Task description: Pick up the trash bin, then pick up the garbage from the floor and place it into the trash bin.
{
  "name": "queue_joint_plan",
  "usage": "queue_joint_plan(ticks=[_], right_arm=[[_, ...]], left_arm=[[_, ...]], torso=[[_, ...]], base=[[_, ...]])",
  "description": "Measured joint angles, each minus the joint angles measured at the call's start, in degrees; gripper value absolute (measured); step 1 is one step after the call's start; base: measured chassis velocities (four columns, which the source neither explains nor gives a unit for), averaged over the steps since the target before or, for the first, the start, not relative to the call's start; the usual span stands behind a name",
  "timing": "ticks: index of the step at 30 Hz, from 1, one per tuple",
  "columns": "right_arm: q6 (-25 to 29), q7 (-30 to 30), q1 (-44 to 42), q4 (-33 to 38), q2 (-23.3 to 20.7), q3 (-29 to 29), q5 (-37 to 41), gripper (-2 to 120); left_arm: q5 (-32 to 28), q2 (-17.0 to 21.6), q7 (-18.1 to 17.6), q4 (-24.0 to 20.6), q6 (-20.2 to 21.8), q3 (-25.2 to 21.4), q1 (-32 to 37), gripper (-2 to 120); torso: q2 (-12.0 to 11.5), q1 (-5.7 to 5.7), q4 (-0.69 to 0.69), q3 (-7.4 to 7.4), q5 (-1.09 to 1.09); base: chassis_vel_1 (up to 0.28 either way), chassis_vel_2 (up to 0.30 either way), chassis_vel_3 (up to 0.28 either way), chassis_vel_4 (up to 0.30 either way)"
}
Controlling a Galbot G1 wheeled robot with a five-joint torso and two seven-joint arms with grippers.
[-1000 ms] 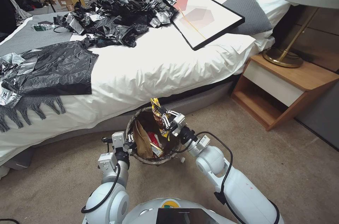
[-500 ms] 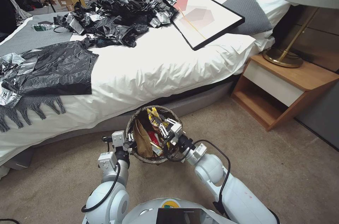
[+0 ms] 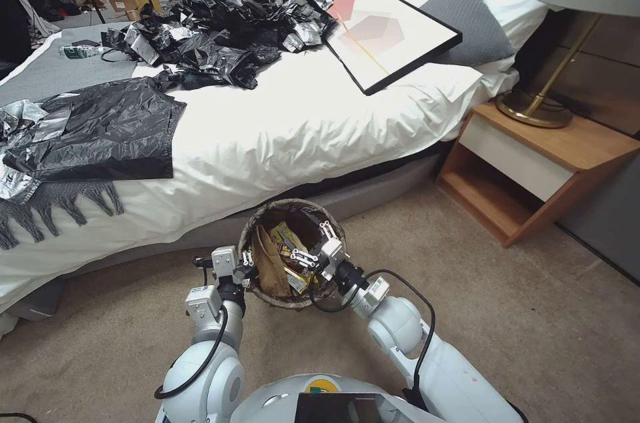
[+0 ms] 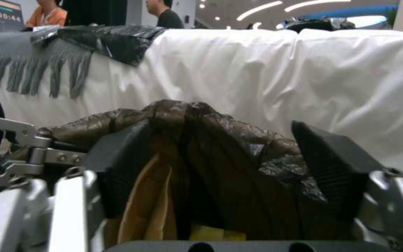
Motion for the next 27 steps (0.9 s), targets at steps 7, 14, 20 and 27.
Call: queue_joint_plan(ticks=[7,14,20,27], right_arm=[[0.0,0.1,-0.1,0.6,-0.1,0.2,0.1,97],[-0.9,2.4,-0.5,5.3,-0.4,1.8,1.0,98],[-4.2,11.0,-3.3,15.0,0.5,5.8,-0.1,98],[-5.7,15.0,-7.3,19.5,2.5,11.3,-3.3,99]], left_arm=[[0.0,0.0,0.0,0.0,0.1,0.0,0.0,4],[0.0,0.1,0.0,0.0,0.1,-0.2,0.0,4],[-0.2,0.3,-0.1,0.0,0.0,-1.1,0.1,4],[-0.4,0.4,-0.2,0.0,-0.1,-1.9,0.1,4]], torso=[[0.0,0.00,0.00,0.00,0.00],[0.0,0.00,0.00,0.00,0.00],[0.0,0.00,0.00,0.00,0.00],[0.0,0.00,-0.02,0.00,0.00]], base=[[0.000,0.000,0.000,0.000],[0.000,0.000,0.000,0.000],[0.000,0.000,0.000,0.000],[0.000,0.000,0.000,0.000]])
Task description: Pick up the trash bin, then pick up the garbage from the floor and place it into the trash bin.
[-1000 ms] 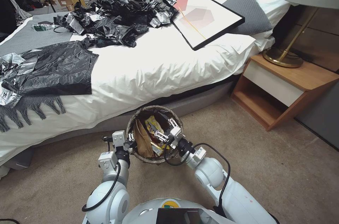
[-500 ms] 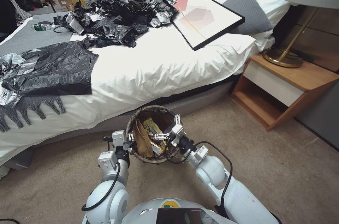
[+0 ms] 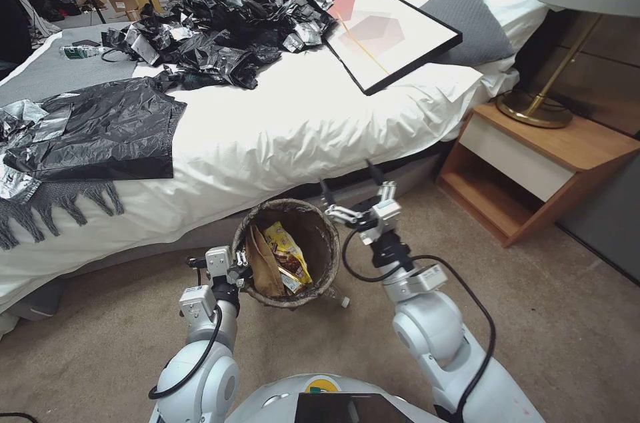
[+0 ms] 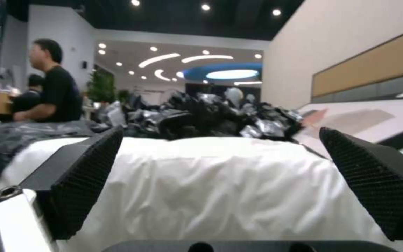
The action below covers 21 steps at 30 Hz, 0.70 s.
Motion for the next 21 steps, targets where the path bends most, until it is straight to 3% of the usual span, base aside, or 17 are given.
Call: queue_joint_plan(ticks=[2,4,9,16,18,19,21], right_arm=[[-0.1,0.2,-0.4,0.2,0.1,0.4,-0.2,100],[-0.2,1.6,-1.9,1.1,0.8,1.8,-0.9,100],[-0.2,3.2,-3.7,1.8,1.6,3.4,-1.8,100],[-0.1,4.8,-6.5,2.3,2.9,5.7,-3.4,100],[1.2,5.2,-10.2,2.3,4.3,8.3,-5.0,100],[4.8,4.7,-15.0,0.2,6.7,12.3,-5.7,100],[6.8,4.3,-16.9,-1.3,7.6,13.7,-5.6,100]], left_arm=[[0.0,0.0,0.0,0.0,0.0,-0.2,0.0,4],[0.0,0.0,0.0,0.0,-0.1,-0.3,0.0,4],[0.0,-0.1,0.0,0.0,-0.2,-0.6,-0.1,4],[0.0,-0.1,-0.1,0.0,-0.3,-0.9,-0.1,4],[0.0,0.0,-0.1,0.0,-0.5,-1.2,-0.3,4],[-0.2,0.4,-0.1,-0.3,-0.7,-2.0,-0.2,4],[-0.3,0.6,-0.1,-0.3,-0.7,-2.2,-0.2,4]], torso=[[0.0,0.00,-0.02,0.00,0.00],[0.0,0.00,0.07,0.00,0.02],[0.0,0.00,0.00,0.00,0.01],[0.0,0.00,0.01,0.00,0.02],[0.0,0.00,0.01,0.00,0.00],[0.0,0.00,0.00,0.00,0.01],[0.0,0.00,0.01,0.00,0.01]], base=[[0.000,0.000,0.000,0.000],[0.000,0.000,0.000,0.000],[0.000,0.000,0.000,0.000],[0.000,0.000,0.000,0.000],[0.000,0.000,0.000,0.000],[0.000,0.000,0.000,0.000],[0.000,0.000,0.000,0.000]])
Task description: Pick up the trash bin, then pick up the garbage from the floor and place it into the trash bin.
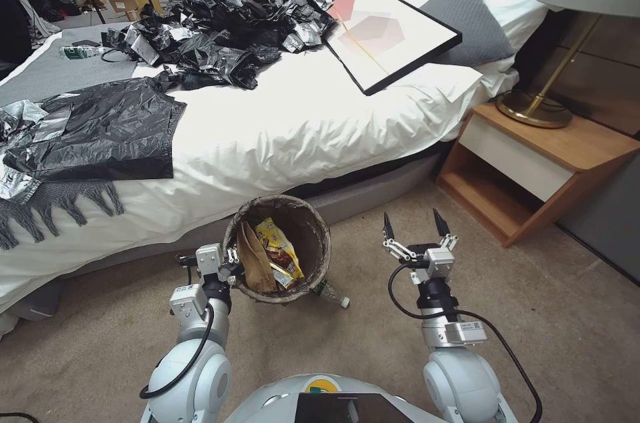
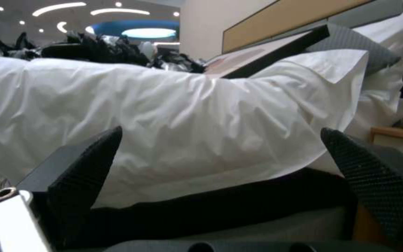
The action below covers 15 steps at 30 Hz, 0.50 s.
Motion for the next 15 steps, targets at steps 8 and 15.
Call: queue_joint_plan(ticks=[8,15], right_arm=[[2.9,-0.8,-0.4,-3.9,1.4,-0.2,-0.4,100],[-3.5,-1.1,7.4,-5.9,-0.3,-2.0,1.3,100]], left_arm=[[0.1,-0.1,0.0,-0.2,-0.2,0.3,-0.1,4],[0.2,-0.2,0.0,-0.5,-0.2,0.4,0.0,4]], torso=[[0.0,0.00,0.01,0.01,0.00],[0.0,0.00,0.00,0.01,0.00]], base=[[0.000,0.000,0.000,0.000],[0.000,0.000,0.000,0.000]])
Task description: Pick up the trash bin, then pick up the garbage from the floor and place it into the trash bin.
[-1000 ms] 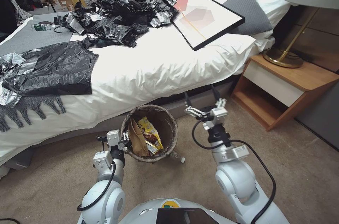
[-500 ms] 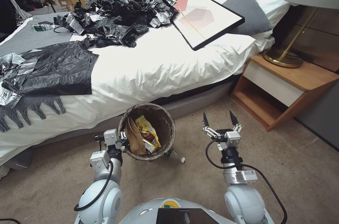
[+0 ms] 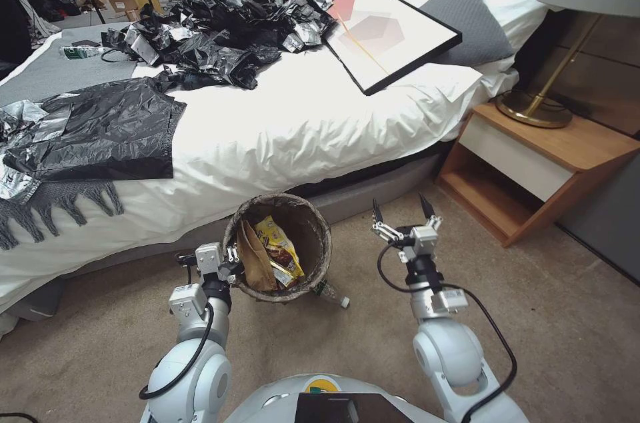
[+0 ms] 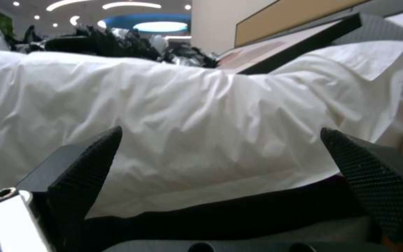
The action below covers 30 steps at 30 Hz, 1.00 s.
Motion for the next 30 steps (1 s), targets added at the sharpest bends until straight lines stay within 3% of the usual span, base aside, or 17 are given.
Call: queue_joint_plan(ticks=[6,15,18,21,30], right_arm=[[-9.8,-0.5,9.0,-10.3,-2.5,-4.3,4.4,100],[-21.3,-4.8,15.0,-17.3,-5.9,-8.2,12.6,100],[-22.6,-5.3,15.9,-18.2,-6.5,-9.0,13.5,100],[-26.3,-7.6,21.0,-24.9,-7.9,-12.6,15.1,100],[-27.5,-13.6,27.0,-35.8,-8.4,-19.0,17.5,100]], left_arm=[[0.1,-0.1,0.0,-0.7,0.0,0.0,0.3,4],[0.0,0.1,-0.1,-1.7,0.4,-0.3,0.5,4],[0.0,0.1,-0.2,-1.8,0.4,-0.4,0.5,4],[0.1,0.0,-0.6,-1.9,0.5,-0.6,0.6,4],[0.1,-0.1,-0.8,-2.1,0.5,-1.1,0.5,4]], torso=[[0.0,0.00,0.00,0.01,0.01],[0.0,0.00,0.00,0.00,0.00],[0.0,0.00,0.00,0.00,0.00],[0.0,0.00,0.01,0.00,0.00],[0.0,0.00,0.00,0.00,0.00]], base=[[0.000,0.000,0.000,0.000],[0.000,0.000,0.000,0.000],[0.000,0.000,0.000,0.000],[0.000,0.000,0.000,0.000],[0.000,0.000,0.000,0.000]])
